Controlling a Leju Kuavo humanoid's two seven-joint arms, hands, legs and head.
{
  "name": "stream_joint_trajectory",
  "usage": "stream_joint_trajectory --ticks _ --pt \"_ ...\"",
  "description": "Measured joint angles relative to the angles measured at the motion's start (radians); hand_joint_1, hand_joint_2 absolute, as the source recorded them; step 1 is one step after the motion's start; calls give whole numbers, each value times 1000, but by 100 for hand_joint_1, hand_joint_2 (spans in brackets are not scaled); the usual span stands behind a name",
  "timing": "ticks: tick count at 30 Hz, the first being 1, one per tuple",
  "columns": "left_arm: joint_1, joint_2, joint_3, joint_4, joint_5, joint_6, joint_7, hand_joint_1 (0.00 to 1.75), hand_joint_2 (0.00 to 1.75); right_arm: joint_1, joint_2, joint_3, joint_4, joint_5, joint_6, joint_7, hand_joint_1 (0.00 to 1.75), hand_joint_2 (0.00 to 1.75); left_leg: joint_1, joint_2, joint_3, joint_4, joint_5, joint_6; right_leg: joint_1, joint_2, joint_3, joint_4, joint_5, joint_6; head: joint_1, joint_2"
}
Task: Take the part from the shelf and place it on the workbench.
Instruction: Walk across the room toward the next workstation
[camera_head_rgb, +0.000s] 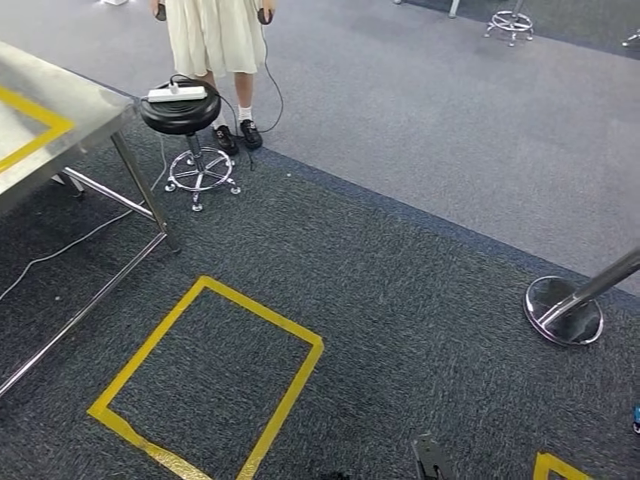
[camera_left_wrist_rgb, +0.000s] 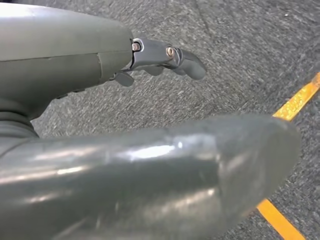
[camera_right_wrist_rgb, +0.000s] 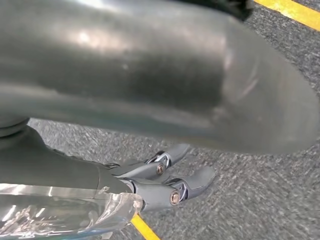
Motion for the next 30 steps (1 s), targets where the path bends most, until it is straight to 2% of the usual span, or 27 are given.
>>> stream_joint_trajectory --ticks 1,2,4,5,6,8,10,11,13,14,15,16,17,19,20,21,23,24,26,28,29,30 --pt "0 0 1 0 0 0 0 0 0 1 0 0 0 0 0 0 0 0 0 8 3 0 -2 -1 0 -3 13 -24 21 0 0 0" --pt "-1 -1 2 0 0 0 0 0 0 1 0 0 0 0 0 0 0 0 0 15 7 0 -5 -3 0 -11 45 -84 54 -1 1 0" --pt "-1 -1 3 0 -2 -2 0 0 0 -1 0 0 0 -1 0 0 0 0 -4 27 14 3 -12 -12 3 -48 118 -223 107 -6 3 0" --pt "-1 -1 4 0 -4 -2 -1 0 0 -4 0 0 0 -2 0 1 0 0 -8 33 16 4 -15 -16 5 -61 139 -263 118 -11 3 0" --pt "-1 0 5 0 -6 -2 -1 0 0 -5 0 0 0 -3 0 1 0 0 -12 39 17 5 -17 -20 8 -67 146 -280 118 -17 2 0" --pt "-1 0 8 0 -11 -2 -2 0 0 -5 0 -1 0 -5 0 3 0 0 -14 55 19 3 -19 -26 9 -47 142 -281 119 -32 -1 0" --pt "-3 0 11 0 -15 -2 -3 0 0 -4 0 -2 0 -6 0 4 0 0 -11 40 12 26 -43 -34 6 -28 141 -285 123 -43 -3 0" --pt "-3 0 13 0 -18 -2 -3 0 0 -4 0 -3 -1 -7 0 4 0 0 -9 24 -5 68 -71 -39 4 -19 141 -287 126 -48 -5 0" --pt "-3 -1 15 0 -21 -2 -4 0 0 -5 0 -4 -1 -7 0 3 0 0 -7 -4 -68 204 -139 -43 3 1 139 -289 128 -53 -8 0" --pt "-3 0 16 0 -22 -2 -4 0 0 -4 0 -4 -1 -7 0 3 0 0 -7 -8 -99 265 -159 -43 3 12 138 -290 129 -54 -9 0" --pt "-2 0 17 0 -22 -2 -4 0 0 -3 0 -4 -1 -7 0 3 0 0 -7 -9 -118 298 -161 -42 3 23 138 -289 129 -54 -10 0" --pt "-2 0 18 0 -23 -2 -4 0 0 -2 0 -4 -1 -7 0 3 0 0 -7 -10 -118 292 -141 -41 3 35 138 -289 130 -54 -10 0" --pt "-2 0 19 0 -23 -2 -4 0 0 -2 0 -5 -1 -7 0 3 0 0 -6 -14 -101 249 -106 -39 2 46 139 -289 130 -53 -10 0" --pt "-3 0 21 0 -25 -2 -5 0 0 -3 0 -5 -1 -7 0 3 0 0 -2 -46 -43 115 -30 -35 2 69 138 -287 132 -48 -11 0" --pt "-3 -1 21 0 -27 -2 -5 0 0 -4 0 -6 -1 -7 0 4 0 0 1 -63 -20 60 -11 -35 2 80 134 -285 133 -43 -12 0" --pt "-4 -1 22 1 -29 -2 -6 0 0 -4 0 -6 -1 -7 0 4 0 0 3 -77 -7 28 -4 -34 3 89 129 -284 135 -38 -13 0" --pt "-5 -2 23 1 -31 -2 -7 0 0 0 0 -6 -1 -7 0 6 0 0 3 -73 -3 12 -8 -30 1 104 121 -286 142 -26 -13 0" --pt "-6 -2 24 1 -32 -2 -8 0 0 3 0 -6 -1 -7 0 7 0 0 3 -65 -3 10 -6 -25 0 101 118 -286 141 -21 -13 0" --pt "-7 -4 26 1 -33 -3 -8 0 0 5 0 -6 -1 -7 0 9 0 0 5 -45 -1 4 -1 -13 3 63 95 -239 109 -13 -6 0" --pt "-6 -5 28 1 -33 -4 -9 0 0 2 0 -6 -1 -7 0 9 0 0 3 -21 0 3 -2 -5 6 15 37 -111 43 -7 1 0" --pt "-5 -5 29 1 -34 -4 -9 0 0 0 0 -6 -1 -7 0 9 0 0 1 -8 1 3 -3 -3 5 5 6 -43 16 -5 2 0" --pt "-5 -5 30 1 -34 -4 -9 0 0 1 0 -6 -1 -7 0 9 0 0 0 4 2 4 -4 -2 4 0 -11 0 5 -4 2 0"
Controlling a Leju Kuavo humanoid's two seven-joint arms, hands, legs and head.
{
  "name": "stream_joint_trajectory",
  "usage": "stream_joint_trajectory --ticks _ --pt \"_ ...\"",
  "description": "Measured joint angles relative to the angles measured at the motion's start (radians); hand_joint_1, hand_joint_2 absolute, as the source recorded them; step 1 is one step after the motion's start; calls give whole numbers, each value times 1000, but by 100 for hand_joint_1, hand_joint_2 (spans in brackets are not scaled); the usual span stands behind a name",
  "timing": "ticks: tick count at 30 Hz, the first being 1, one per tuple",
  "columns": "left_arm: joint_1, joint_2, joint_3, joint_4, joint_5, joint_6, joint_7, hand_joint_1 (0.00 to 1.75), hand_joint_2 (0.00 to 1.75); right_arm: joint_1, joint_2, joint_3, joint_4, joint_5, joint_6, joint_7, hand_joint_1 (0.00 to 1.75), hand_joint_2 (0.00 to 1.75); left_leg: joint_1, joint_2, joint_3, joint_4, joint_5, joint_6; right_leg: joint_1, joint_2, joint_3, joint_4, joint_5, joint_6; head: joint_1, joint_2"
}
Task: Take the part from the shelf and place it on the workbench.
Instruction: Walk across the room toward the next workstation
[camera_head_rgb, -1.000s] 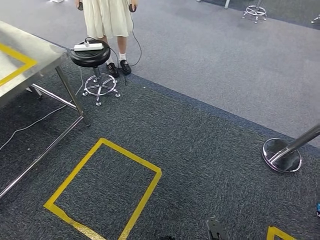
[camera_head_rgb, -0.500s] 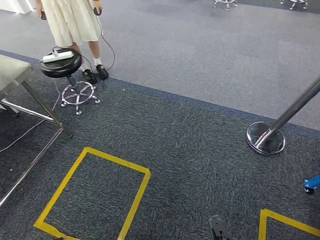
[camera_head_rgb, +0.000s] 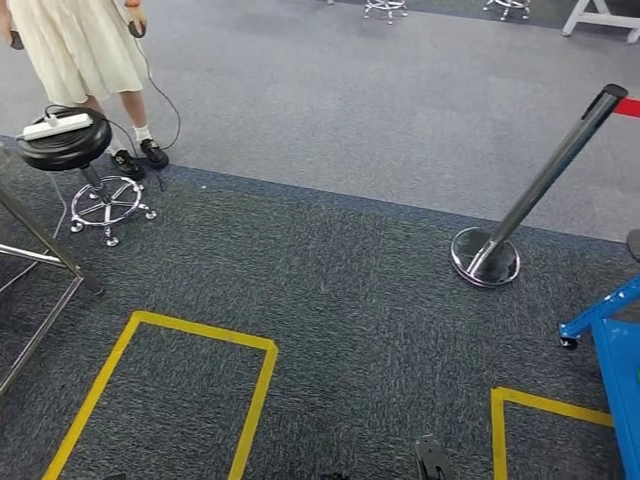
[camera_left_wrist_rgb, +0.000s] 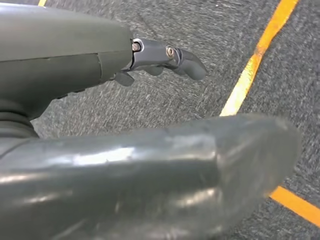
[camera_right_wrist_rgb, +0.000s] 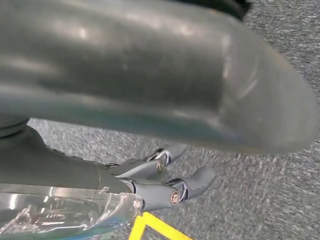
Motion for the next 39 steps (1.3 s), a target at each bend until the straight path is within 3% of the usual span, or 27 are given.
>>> stream_joint_trajectory --ticks 1,2,4,6,8,10,11,13,15,16,17,18,20,22,24,26,29,30,31,32,34,36,37,39 --pt "0 0 0 0 0 0 0 0 0 1 0 0 0 0 0 0 0 0 0 11 2 0 -2 0 -1 -3 2 3 8 1 0 0" --pt "-1 -1 1 0 -1 0 0 0 0 2 0 0 0 0 0 1 0 0 0 20 5 0 -4 -2 -1 -8 26 -38 34 1 1 0" --pt "-2 -2 1 0 -3 0 0 0 0 1 0 0 0 0 0 1 0 0 -2 36 12 1 -10 -9 2 -36 107 -182 94 -1 1 0" --pt "-2 -2 3 0 -5 0 0 0 0 -2 0 0 0 0 0 1 0 0 -8 50 17 5 -16 -18 7 -55 154 -269 116 -12 0 0" --pt "-3 -2 5 0 -7 0 0 0 0 -3 0 0 0 0 0 1 0 0 -10 64 19 4 -17 -24 10 -42 153 -277 115 -27 -1 0" --pt "-4 -3 7 0 -7 0 0 0 0 -1 0 0 0 0 0 1 0 0 -7 55 17 11 -30 -34 7 -25 151 -280 117 -38 -2 0" --pt "-5 -3 8 0 -7 0 0 0 0 -1 0 -1 0 0 0 1 0 0 -5 38 5 40 -52 -38 4 -16 150 -283 120 -43 -4 0" --pt "-4 -3 9 0 -7 0 0 0 0 -3 0 -1 0 0 0 1 0 0 -4 -1 -51 162 -118 -43 1 2 149 -286 122 -50 -8 0" --pt "-3 -3 10 0 -7 0 0 0 0 -3 0 -1 0 0 0 1 0 0 -4 -12 -114 283 -157 -44 1 23 148 -287 123 -51 -11 0" --pt "-2 -3 10 0 -7 0 0 0 0 -3 0 -1 0 0 0 1 0 0 -4 -13 -125 298 -147 -43 1 34 149 -286 123 -51 -11 0" --pt "-2 -3 11 0 -7 0 0 0 0 -2 0 -1 0 0 0 1 0 0 -3 -16 -118 273 -118 -41 0 47 150 -286 123 -51 -11 0" --pt "-2 -2 11 0 -8 0 0 0 0 -2 0 -1 0 0 0 1 0 0 -2 -24 -96 217 -77 -40 -1 60 151 -286 124 -50 -11 0" --pt "-2 -3 13 1 -9 0 0 0 0 -4 0 -1 0 0 0 1 0 0 7 -71 -40 84 -9 -40 -1 84 148 -283 125 -43 -14 0" --pt "-2 -3 15 1 -10 0 0 0 0 -5 0 -1 0 0 0 1 0 0 12 -105 -16 21 3 -41 -2 104 136 -280 129 -32 -18 0" --pt "-3 -3 15 2 -10 0 0 0 0 0 0 -1 0 0 0 2 0 0 11 -92 -15 12 0 -34 -7 121 128 -285 135 -19 -18 0" --pt "-4 -3 16 2 -10 0 0 0 0 5 0 -2 0 0 0 2 0 0 10 -70 -13 5 4 -23 -5 94 114 -264 119 -10 -13 0" --pt "-3 -2 17 2 -10 0 0 0 0 -2 0 -2 0 0 0 2 0 0 4 -30 -11 2 5 -12 1 20 35 -94 31 -6 -2 0" --pt "-3 -1 17 2 -10 0 0 0 0 -3 0 -2 0 0 0 2 0 0 1 -16 -11 2 4 -10 1 10 10 -37 10 -6 -2 0" --pt "-2 -1 18 2 -10 0 0 0 0 -3 0 -2 0 0 0 2 0 0 -1 -3 -10 2 3 -8 1 3 1 -10 8 -6 -1 0" --pt "-3 -1 18 2 -10 0 0 0 0 -2 0 -2 0 0 0 3 0 0 -2 8 -7 2 2 -8 1 -1 11 -24 24 -8 -1 0" --pt "-4 -2 18 2 -10 0 0 0 0 0 0 -3 0 0 0 3 0 0 -4 27 -1 2 -3 -9 5 -24 81 -147 84 -15 -1 0" --pt "-4 -2 18 2 -10 0 0 0 0 -3 0 -3 0 0 0 3 0 0 -7 43 3 5 -8 -16 16 -55 140 -257 116 -25 -2 0" --pt "-4 -3 18 2 -10 0 0 0 0 -5 0 -3 0 0 0 3 0 0 -9 50 4 6 -10 -19 21 -62 150 -277 118 -30 -2 0" --pt "-5 -3 18 2 -10 0 0 0 0 -4 0 -3 -1 0 0 3 0 0 -11 67 6 4 -9 -27 24 -46 148 -282 119 -41 -3 0"
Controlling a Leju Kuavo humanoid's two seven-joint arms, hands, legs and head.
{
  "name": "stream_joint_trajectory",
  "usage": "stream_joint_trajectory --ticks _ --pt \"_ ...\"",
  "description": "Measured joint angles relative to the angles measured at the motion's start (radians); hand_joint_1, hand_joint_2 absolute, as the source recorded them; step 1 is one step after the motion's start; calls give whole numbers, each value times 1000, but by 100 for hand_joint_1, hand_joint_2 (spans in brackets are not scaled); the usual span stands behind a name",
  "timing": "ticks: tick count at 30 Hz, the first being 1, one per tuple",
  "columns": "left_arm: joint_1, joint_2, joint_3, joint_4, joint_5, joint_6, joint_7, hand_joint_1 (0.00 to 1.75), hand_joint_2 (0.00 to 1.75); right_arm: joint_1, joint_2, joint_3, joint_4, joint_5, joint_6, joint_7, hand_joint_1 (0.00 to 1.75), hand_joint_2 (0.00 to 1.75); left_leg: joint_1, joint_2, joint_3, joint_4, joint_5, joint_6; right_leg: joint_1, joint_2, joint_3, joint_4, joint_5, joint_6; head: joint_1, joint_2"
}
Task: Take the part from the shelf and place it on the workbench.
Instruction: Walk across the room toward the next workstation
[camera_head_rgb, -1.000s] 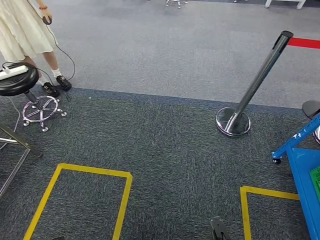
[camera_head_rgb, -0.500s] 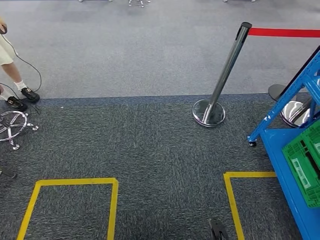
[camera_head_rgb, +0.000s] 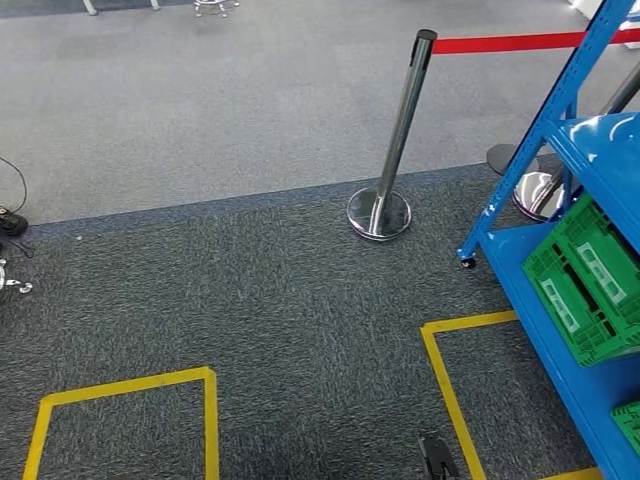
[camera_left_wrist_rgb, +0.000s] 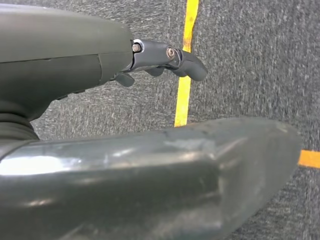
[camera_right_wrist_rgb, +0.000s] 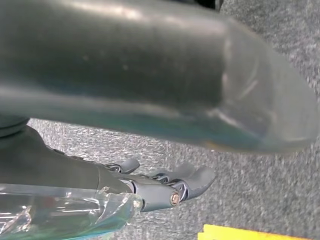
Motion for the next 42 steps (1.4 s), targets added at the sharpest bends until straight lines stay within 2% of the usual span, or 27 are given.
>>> stream_joint_trajectory --ticks 1,3,5,6,7,8,9,11,13,15,16,18,20,22,23,24,25,27,29,31,33,35,37,38,39,40,42 --pt "-1 0 0 0 0 0 0 0 0 2 0 0 0 0 0 0 0 0 1 0 -1 5 -5 -5 -2 9 1 -4 3 -5 0 0" --pt "-2 -1 0 0 0 0 0 0 0 3 0 0 0 0 0 2 0 0 3 -31 -26 62 -42 -15 -8 28 6 -15 9 -15 -4 0" --pt "0 -1 0 1 0 0 0 0 0 1 0 -1 0 0 0 2 0 0 5 -70 -90 190 -106 -21 -12 48 7 -18 12 -22 -10 0" --pt "1 0 0 1 0 0 0 0 0 1 1 -1 0 0 0 3 0 0 6 -77 -121 249 -127 -23 -13 59 7 -18 13 -23 -12 0" --pt "2 0 0 1 0 0 0 0 0 1 1 -1 0 0 0 3 0 0 7 -80 -141 283 -129 -24 -13 70 7 -18 13 -24 -13 0" --pt "2 0 0 1 0 0 0 0 0 2 1 -1 0 0 0 4 0 0 9 -81 -144 279 -111 -25 -14 82 7 -18 13 -23 -13 0" --pt "2 1 0 1 0 0 0 0 0 2 1 -1 0 0 0 4 0 0 11 -84 -128 238 -76 -27 -16 95 8 -18 13 -22 -13 0" --pt "2 1 0 1 0 0 0 0 0 1 1 -1 0 0 1 4 0 0 21 -117 -66 105 -2 -33 -19 120 7 -15 13 -14 -15 0" --pt "1 0 1 2 -1 0 0 0 0 -1 1 -1 -1 0 1 5 0 0 29 -153 -26 16 22 -33 -20 141 -2 -9 14 -1 -17 0" --pt "-1 -1 1 2 -3 0 0 0 0 4 1 -1 -1 0 3 7 0 0 27 -152 -22 2 16 -20 -23 158 -12 -9 18 11 -19 0" --pt "-1 -1 1 2 -5 1 0 0 0 8 1 -1 -1 0 4 8 0 0 26 -143 -22 2 18 -13 -24 152 -15 -8 17 16 -18 0" --pt "-1 -1 3 2 -8 1 0 0 0 11 1 -1 -1 0 5 10 0 0 25 -123 -21 -2 21 2 -21 107 -38 37 -13 23 -12 0" --pt "1 0 6 2 -13 1 0 0 0 6 1 -1 -1 0 6 10 0 0 19 -98 -21 -2 20 11 -19 58 -95 163 -80 27 -4 0" --pt "2 0 9 2 -19 1 0 0 0 4 2 -1 -1 0 6 10 0 0 15 -72 -20 -2 18 15 -19 46 -144 279 -123 28 -3 0" --pt "2 0 10 2 -21 1 0 0 0 5 2 -1 -1 0 6 10 0 0 13 -61 -19 -2 17 15 -19 45 -144 286 -118 27 -3 0" --pt "1 0 12 2 -23 1 0 0 0 7 2 -1 -1 0 6 10 0 0 12 -51 -18 -2 16 16 -19 42 -123 251 -94 25 -3 0" --pt "0 0 13 2 -25 1 0 0 0 7 2 -1 -1 0 6 10 0 0 12 -43 -15 -2 14 15 -17 33 -85 184 -61 22 -3 0" --pt "-1 0 15 2 -28 1 0 0 0 4 2 -1 -1 0 6 10 0 0 9 -26 -11 0 10 9 -8 -3 -11 50 -17 13 -3 0" --pt "0 0 17 2 -31 1 0 0 0 1 2 -1 -1 0 6 9 0 0 5 -10 -9 1 8 2 1 -18 13 1 -12 3 -5 0" --pt "-2 0 18 2 -34 1 0 0 0 2 2 -1 -1 0 6 8 0 0 6 4 -7 -1 5 -8 1 2 11 -5 -7 -8 -6 0" --pt "-4 0 20 2 -36 0 0 0 0 4 3 -1 -1 0 6 7 0 0 9 -22 -19 31 -22 -19 -5 21 15 -15 -1 -19 -9 0" --pt "-3 1 22 2 -37 0 0 0 0 2 3 -1 -1 0 6 6 0 0 10 -65 -70 140 -81 -26 -10 41 18 -20 2 -25 -16 0" --pt "0 3 23 2 -38 0 0 0 0 1 4 -1 -1 0 6 6 0 0 11 -79 -132 260 -122 -30 -12 63 17 -21 3 -26 -19 0" --pt "1 4 24 2 -38 0 0 0 0 2 5 -1 -1 0 5 7 0 0 13 -80 -145 280 -116 -32 -13 75 18 -20 3 -26 -19 0" --pt "2 5 24 2 -39 0 0 0 0 2 6 -1 -1 0 5 9 0 0 15 -82 -139 261 -91 -34 -16 88 19 -20 3 -24 -19 0" --pt "2 6 25 2 -40 0 0 0 0 3 6 -1 -1 1 5 12 0 0 19 -87 -117 210 -53 -37 -19 101 20 -18 2 -21 -19 0" --pt "3 5 25 3 -41 0 0 0 0 2 7 -1 -2 1 4 15 0 0 36 -133 -58 81 6 -49 -23 126 13 -8 -2 -9 -25 0"
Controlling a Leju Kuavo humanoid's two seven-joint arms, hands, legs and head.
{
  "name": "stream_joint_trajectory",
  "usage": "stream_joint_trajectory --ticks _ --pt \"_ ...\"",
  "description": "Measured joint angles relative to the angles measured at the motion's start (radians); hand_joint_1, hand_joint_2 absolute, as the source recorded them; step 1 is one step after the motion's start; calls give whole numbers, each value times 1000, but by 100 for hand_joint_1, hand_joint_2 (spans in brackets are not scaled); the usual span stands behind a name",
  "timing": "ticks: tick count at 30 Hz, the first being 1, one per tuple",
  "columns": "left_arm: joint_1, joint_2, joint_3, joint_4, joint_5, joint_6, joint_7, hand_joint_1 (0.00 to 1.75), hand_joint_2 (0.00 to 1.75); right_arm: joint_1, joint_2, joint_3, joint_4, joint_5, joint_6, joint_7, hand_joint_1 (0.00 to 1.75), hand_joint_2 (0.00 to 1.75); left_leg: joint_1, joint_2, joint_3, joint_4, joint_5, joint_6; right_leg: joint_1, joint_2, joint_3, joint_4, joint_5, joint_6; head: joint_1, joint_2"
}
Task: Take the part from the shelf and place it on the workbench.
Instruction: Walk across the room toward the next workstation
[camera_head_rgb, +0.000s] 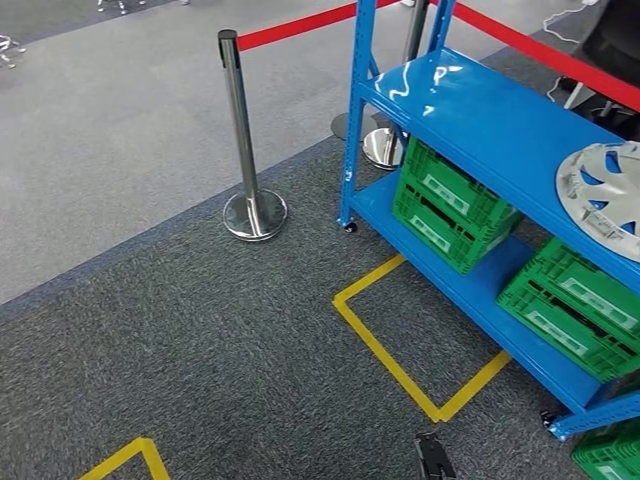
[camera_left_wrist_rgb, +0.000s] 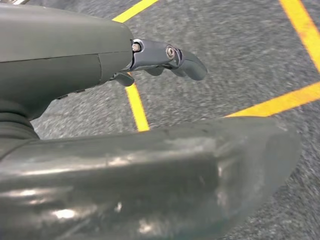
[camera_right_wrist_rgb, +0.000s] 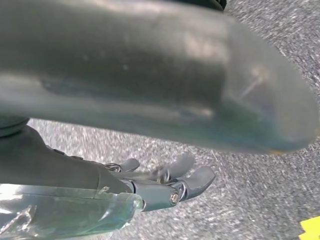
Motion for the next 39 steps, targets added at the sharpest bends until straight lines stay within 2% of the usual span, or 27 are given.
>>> stream_joint_trajectory --ticks 2,3,4,6,8,10,11,12,13,15,16,17,19,21,23,25,26,27,28,29,30,31,33,34,35,37,39 --pt "0 -1 1 1 0 -1 0 0 0 0 0 0 -1 1 0 1 0 0 10 -39 26 -60 8 1 -1 21 -15 11 -1 13 -4 0" --pt "-1 -2 2 2 -1 -1 0 0 0 2 1 0 -1 1 -1 1 0 0 8 -40 28 -64 3 8 -2 31 -21 14 1 18 -4 0" --pt "-1 -2 3 2 -2 -1 0 0 0 6 1 0 -1 1 -1 1 0 0 6 -29 26 -60 2 18 -5 36 -25 12 2 22 -2 0" --pt "-2 -2 5 2 -4 -1 0 0 0 13 1 0 -1 1 -1 0 0 0 3 -8 28 -62 3 33 -3 -2 -39 38 -15 29 3 0" --pt "0 -1 6 2 -5 -1 0 0 0 9 1 0 -1 1 0 -1 0 0 -1 19 29 -63 3 44 1 -60 -88 145 -74 33 9 0" --pt "1 0 8 2 -7 -1 0 0 0 6 2 0 -1 2 0 -1 0 0 -7 48 30 -63 1 48 1 -78 -150 281 -132 33 12 0" --pt "1 1 8 2 -7 -1 0 0 0 7 2 0 -1 2 0 -1 0 0 -10 61 31 -63 0 50 1 -80 -161 312 -138 31 12 0" --pt "0 1 9 2 -7 -1 0 0 0 8 2 0 -1 2 0 -1 0 0 -12 71 32 -63 -1 51 2 -82 -153 302 -124 29 12 0" --pt "-1 2 10 2 -8 -1 0 0 0 10 3 0 -1 2 0 -1 0 0 -13 80 35 -63 -3 51 3 -86 -124 250 -94 25 12 0" --pt "-2 0 12 2 -8 -1 0 0 0 10 3 0 -1 2 0 -1 0 0 -17 96 40 -63 -6 48 13 -121 -43 103 -38 14 12 0" --pt "-3 0 13 2 -8 -1 0 0 0 7 3 0 -1 2 0 -1 0 0 -19 104 41 -62 -8 45 19 -137 -15 51 -25 10 13 0" --pt "-3 -1 14 2 -9 -1 0 0 0 5 3 0 -1 2 0 -1 0 0 -20 112 42 -62 -8 41 25 -148 -3 25 -22 6 12 0" --pt "-4 -3 15 2 -9 -1 0 0 0 4 2 0 -1 2 0 -1 0 0 -20 129 45 -67 -8 32 28 -136 -3 17 -21 -1 14 0" --pt "-6 -4 15 3 -9 -1 0 0 0 7 3 0 -1 2 0 -1 0 0 -18 112 44 -56 -22 21 23 -117 1 6 -14 -11 13 0" --pt "-6 -4 15 3 -9 -1 0 0 0 5 4 0 -1 2 1 -1 0 0 -15 71 5 29 -73 13 16 -98 5 -4 -7 -19 11 0" --pt "-3 -3 16 3 -9 -1 0 0 0 3 4 0 -1 2 1 -1 0 0 -15 54 -61 161 -129 7 14 -77 5 -6 -6 -22 11 0" --pt "-2 -3 16 3 -9 -1 0 0 0 3 4 0 -1 2 1 -1 0 0 -14 53 -82 201 -135 4 13 -65 5 -6 -6 -22 11 0" --pt "-2 -2 16 3 -9 -1 0 0 0 3 4 0 -1 2 2 0 0 0 -13 53 -88 206 -122 2 11 -53 6 -6 -6 -21 11 0" --pt "-2 -2 16 3 -9 -1 0 0 0 3 4 0 -1 2 2 0 0 0 -11 50 -74 172 -90 -1 8 -40 7 -5 -6 -18 11 0" --pt "-3 -2 16 3 -9 -1 0 0 0 2 4 0 -1 2 3 0 0 0 -7 42 -46 112 -51 -5 3 -27 8 -2 -7 -13 11 0" --pt "-4 -2 16 3 -9 -2 0 0 0 2 4 0 -1 2 3 0 0 0 0 22 -14 48 -21 -12 2 -15 6 3 -9 -5 10 0" --pt "-5 -2 17 3 -9 -2 0 0 0 1 3 0 -2 2 3 0 0 0 5 1 12 -7 -5 -12 0 -4 0 12 -12 2 7 0" --pt "-7 -4 18 5 -9 -4 0 0 0 1 2 0 -2 3 3 0 0 0 9 -25 33 -52 -7 -3 -2 15 -14 23 -14 14 5 0" --pt "-8 -3 18 5 -9 -5 0 0 0 3 2 0 -2 3 3 0 0 0 7 -20 34 -54 -12 9 -5 24 -20 24 -12 18 5 0" --pt "-9 -4 19 5 -9 -5 0 0 0 6 2 0 -2 3 3 0 0 0 7 -10 33 -53 -11 18 -6 23 -22 24 -13 21 7 0" --pt "-9 -4 21 5 -9 -5 0 0 0 9 2 0 -2 3 3 0 0 0 6 9 35 -54 -10 34 -4 -14 -42 66 -41 28 11 0" --pt "-6 -3 22 5 -9 -5 0 0 0 5 2 0 -2 3 3 0 0 0 3 32 35 -54 -11 43 -1 -61 -96 185 -104 31 16 0"
